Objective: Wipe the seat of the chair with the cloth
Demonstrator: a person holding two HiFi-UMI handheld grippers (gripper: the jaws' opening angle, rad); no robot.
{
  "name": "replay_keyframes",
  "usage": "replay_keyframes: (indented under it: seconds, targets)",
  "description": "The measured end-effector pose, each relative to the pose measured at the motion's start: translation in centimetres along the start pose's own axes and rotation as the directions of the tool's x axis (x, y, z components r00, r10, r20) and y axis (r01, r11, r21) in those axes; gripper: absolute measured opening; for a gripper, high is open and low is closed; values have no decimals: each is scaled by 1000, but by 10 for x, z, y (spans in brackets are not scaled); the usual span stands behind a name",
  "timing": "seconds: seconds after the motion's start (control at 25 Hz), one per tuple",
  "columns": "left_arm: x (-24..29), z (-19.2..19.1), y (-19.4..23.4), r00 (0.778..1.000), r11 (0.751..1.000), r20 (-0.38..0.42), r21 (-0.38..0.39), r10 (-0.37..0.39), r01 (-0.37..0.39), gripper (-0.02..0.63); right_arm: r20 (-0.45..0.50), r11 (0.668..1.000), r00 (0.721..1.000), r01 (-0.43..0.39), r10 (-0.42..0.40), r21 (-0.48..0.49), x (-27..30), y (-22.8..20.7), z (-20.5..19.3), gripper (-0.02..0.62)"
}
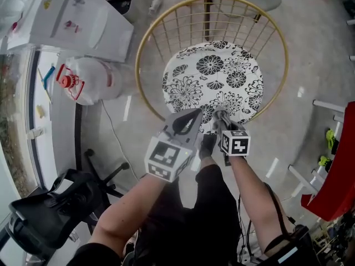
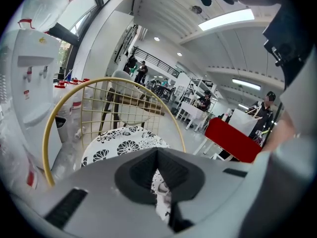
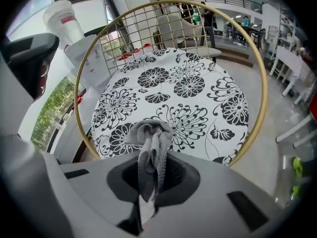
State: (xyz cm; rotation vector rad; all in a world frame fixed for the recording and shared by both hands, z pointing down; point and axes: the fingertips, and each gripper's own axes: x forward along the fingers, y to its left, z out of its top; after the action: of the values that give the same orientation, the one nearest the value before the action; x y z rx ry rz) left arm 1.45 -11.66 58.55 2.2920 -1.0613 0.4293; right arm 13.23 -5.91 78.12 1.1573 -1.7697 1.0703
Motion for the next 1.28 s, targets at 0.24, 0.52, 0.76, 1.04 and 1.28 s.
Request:
replay_keyframes:
  seconds: [0.24, 0.52, 0.76, 1.04, 1.28]
  targets:
    - [-8, 10, 9, 999, 1000, 19, 6, 28, -28, 8, 77, 1000, 997, -24, 25, -16, -2, 12, 44, 21]
    - [-11, 44, 41, 994, 997, 79, 18, 75, -77, 6, 249, 995, 966, -50, 71, -90, 7, 31, 178, 21]
    - [-18, 58, 67, 989, 994, 101, 6, 109, -110, 6, 325, 992, 941, -61, 93, -107, 19, 40, 250, 21]
    - [-17, 38, 82, 992, 994, 63, -13, 109, -108, 6, 275, 992, 957, -67, 94, -107, 54, 46, 235, 21]
    - [-16, 23, 80, 995, 996, 36, -13, 91, -91, 6, 180, 991, 979, -76, 95, -108, 66, 51, 179, 21]
